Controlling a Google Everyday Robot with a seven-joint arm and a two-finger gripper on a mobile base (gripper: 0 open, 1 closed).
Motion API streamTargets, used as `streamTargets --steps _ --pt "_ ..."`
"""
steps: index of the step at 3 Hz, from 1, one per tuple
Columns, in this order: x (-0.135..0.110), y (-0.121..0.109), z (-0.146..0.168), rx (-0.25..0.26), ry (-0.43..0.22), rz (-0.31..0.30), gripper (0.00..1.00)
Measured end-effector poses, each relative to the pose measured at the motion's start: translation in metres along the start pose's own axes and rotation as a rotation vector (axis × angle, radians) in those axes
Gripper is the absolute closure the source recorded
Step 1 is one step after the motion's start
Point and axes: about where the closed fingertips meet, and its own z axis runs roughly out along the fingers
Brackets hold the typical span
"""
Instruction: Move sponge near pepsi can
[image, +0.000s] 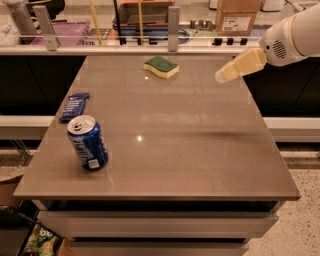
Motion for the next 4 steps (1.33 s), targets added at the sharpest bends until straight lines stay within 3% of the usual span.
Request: streamTargets --steps 1,4 --pt "-0.0134 -0.0049 0.0163 0.033 0.0 0.036 0.0" --pt "-0.0143 -0.0071 0.0185 0.045 0.005 0.049 0.0"
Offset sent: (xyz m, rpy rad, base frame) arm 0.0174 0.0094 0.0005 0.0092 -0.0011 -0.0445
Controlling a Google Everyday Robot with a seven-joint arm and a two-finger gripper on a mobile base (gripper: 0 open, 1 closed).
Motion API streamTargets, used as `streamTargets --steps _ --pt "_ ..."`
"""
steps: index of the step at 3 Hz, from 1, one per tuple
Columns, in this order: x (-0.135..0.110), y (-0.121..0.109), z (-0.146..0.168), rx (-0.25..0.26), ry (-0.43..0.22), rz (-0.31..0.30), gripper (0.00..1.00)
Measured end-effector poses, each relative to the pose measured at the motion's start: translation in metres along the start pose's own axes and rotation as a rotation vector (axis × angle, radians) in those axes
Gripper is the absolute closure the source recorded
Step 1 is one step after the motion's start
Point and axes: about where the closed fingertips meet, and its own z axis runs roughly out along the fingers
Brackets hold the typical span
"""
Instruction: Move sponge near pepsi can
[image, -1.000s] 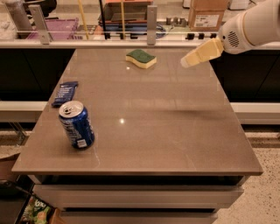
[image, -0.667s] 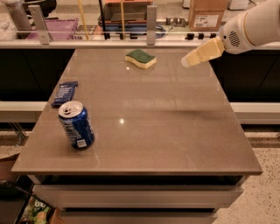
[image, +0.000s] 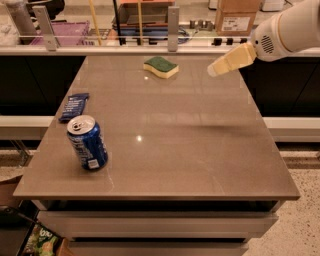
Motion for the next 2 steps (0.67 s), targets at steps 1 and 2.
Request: streamTargets --steps 1,2 --pt "-0.004 -0.006 0.022 0.006 -0.042 -0.003 0.0" --pt "-0.014 -0.012 0.062 0.0 -0.105 -0.013 0.0"
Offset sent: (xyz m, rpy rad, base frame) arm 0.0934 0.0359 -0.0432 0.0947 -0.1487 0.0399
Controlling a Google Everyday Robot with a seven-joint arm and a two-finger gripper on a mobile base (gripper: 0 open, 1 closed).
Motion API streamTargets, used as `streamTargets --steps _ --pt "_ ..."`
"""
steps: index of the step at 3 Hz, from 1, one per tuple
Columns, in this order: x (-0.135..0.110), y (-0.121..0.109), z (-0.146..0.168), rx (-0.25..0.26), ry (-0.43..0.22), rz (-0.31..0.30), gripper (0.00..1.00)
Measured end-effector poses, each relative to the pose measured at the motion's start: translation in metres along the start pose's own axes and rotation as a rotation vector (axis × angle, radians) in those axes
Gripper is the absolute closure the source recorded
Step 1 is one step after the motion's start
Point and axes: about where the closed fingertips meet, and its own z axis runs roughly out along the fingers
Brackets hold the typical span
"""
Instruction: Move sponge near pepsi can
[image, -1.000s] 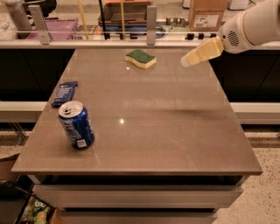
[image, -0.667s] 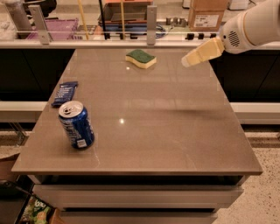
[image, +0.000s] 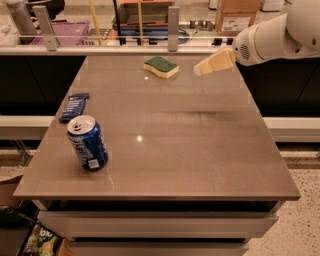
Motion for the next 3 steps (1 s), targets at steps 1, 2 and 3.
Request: streamTargets --steps 1,2,3 --pt "-0.006 -0.001 0.028 -0.013 -0.039 -0.008 0.0" --pt "-0.011 0.001 0.049 -0.031 -0.061 -0.019 0.0" --pt "-0.017 0.003 0.069 -0.059 -0.073 -0.032 0.0"
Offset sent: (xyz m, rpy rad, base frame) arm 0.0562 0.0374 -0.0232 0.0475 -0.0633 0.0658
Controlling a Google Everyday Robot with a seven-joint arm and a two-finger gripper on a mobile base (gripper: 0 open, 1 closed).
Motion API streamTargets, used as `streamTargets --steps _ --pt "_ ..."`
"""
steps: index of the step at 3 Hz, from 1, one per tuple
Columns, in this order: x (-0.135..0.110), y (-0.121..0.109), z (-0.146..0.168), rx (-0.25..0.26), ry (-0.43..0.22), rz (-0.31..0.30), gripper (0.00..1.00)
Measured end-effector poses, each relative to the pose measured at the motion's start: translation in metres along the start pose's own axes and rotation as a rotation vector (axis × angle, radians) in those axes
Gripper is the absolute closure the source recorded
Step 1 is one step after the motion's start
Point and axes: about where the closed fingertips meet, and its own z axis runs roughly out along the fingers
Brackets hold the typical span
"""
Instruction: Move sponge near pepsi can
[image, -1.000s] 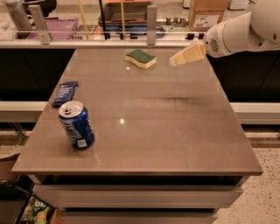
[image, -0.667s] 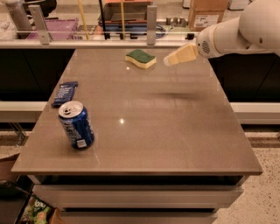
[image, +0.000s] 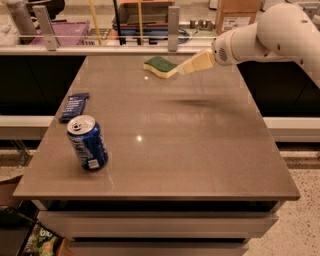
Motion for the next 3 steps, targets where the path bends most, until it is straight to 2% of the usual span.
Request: streamTargets --steps 3 --pt "-0.017 0.007 0.065 -0.113 -0.019 -0.018 0.0"
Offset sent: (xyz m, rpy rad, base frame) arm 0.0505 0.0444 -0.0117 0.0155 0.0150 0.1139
